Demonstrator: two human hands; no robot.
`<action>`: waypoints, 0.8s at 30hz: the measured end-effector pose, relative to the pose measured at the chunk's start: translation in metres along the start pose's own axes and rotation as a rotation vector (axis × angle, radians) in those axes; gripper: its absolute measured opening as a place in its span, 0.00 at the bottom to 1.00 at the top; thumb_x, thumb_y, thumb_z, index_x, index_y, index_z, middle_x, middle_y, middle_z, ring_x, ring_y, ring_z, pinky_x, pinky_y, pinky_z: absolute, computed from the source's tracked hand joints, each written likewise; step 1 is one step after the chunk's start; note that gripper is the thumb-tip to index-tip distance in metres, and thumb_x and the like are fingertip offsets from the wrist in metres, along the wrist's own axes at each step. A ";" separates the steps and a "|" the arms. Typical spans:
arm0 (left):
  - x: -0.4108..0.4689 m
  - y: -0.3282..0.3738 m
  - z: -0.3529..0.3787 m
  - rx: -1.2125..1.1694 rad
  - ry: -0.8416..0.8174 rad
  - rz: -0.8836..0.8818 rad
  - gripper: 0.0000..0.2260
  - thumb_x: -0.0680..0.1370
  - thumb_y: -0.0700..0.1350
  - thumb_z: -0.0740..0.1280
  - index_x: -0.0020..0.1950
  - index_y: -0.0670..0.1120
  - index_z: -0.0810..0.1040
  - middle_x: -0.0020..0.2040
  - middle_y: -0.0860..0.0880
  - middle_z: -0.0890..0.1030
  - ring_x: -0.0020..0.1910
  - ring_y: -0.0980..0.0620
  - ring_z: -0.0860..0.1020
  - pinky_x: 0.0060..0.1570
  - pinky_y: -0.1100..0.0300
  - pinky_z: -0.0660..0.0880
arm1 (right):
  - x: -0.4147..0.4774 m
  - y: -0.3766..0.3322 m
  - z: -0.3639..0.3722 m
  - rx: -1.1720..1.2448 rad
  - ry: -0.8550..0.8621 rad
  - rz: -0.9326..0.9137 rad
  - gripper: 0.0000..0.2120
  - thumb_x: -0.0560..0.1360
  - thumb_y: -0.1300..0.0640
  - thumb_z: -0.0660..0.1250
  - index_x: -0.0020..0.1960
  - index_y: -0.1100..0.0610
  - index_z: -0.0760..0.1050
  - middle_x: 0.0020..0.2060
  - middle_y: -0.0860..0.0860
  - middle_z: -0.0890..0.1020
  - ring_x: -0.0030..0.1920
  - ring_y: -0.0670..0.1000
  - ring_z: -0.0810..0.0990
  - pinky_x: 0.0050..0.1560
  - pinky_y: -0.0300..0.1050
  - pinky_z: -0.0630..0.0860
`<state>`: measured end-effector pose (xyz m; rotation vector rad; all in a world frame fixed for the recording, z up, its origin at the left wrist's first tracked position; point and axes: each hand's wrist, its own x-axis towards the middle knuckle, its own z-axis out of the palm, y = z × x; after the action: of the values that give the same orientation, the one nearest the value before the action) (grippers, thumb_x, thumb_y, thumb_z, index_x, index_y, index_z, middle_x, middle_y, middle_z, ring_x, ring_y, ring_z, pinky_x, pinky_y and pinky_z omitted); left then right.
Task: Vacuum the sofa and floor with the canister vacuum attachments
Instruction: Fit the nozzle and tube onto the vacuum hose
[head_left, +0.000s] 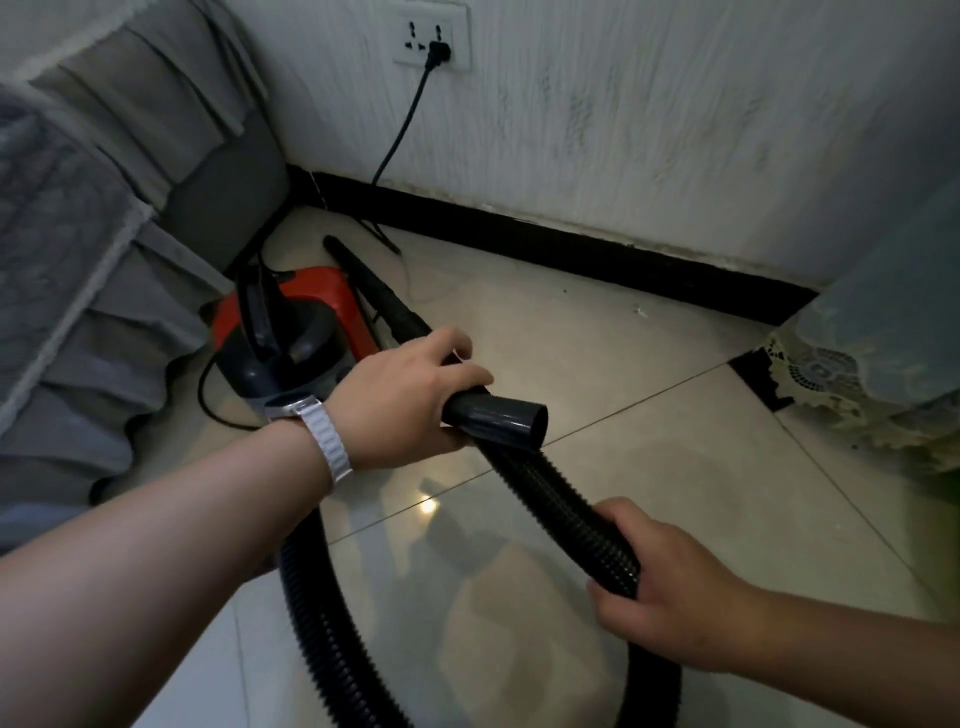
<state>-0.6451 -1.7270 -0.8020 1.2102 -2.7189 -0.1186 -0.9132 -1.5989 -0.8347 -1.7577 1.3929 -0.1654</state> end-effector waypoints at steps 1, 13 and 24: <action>-0.001 -0.001 0.000 -0.032 -0.014 -0.019 0.21 0.69 0.58 0.71 0.59 0.52 0.81 0.60 0.48 0.77 0.46 0.49 0.81 0.36 0.58 0.75 | 0.001 0.003 -0.004 -0.030 -0.024 0.002 0.16 0.70 0.48 0.70 0.50 0.39 0.64 0.36 0.43 0.76 0.36 0.43 0.76 0.37 0.40 0.72; -0.030 0.024 -0.018 -0.145 -0.077 -0.029 0.19 0.67 0.52 0.73 0.57 0.53 0.79 0.55 0.55 0.80 0.51 0.51 0.81 0.44 0.51 0.81 | 0.087 -0.025 -0.068 0.125 -0.521 0.149 0.11 0.79 0.57 0.68 0.61 0.52 0.76 0.53 0.50 0.83 0.49 0.46 0.82 0.55 0.45 0.79; -0.069 0.103 -0.017 -0.365 -0.180 0.201 0.18 0.74 0.56 0.66 0.64 0.58 0.75 0.64 0.60 0.75 0.54 0.58 0.79 0.42 0.59 0.79 | 0.147 -0.103 0.003 1.015 -0.257 0.458 0.14 0.80 0.53 0.67 0.47 0.65 0.73 0.34 0.57 0.78 0.31 0.52 0.78 0.33 0.42 0.81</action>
<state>-0.6715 -1.6072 -0.7792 0.8563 -2.7794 -0.6940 -0.7822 -1.7212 -0.8239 -0.5879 1.1620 -0.3128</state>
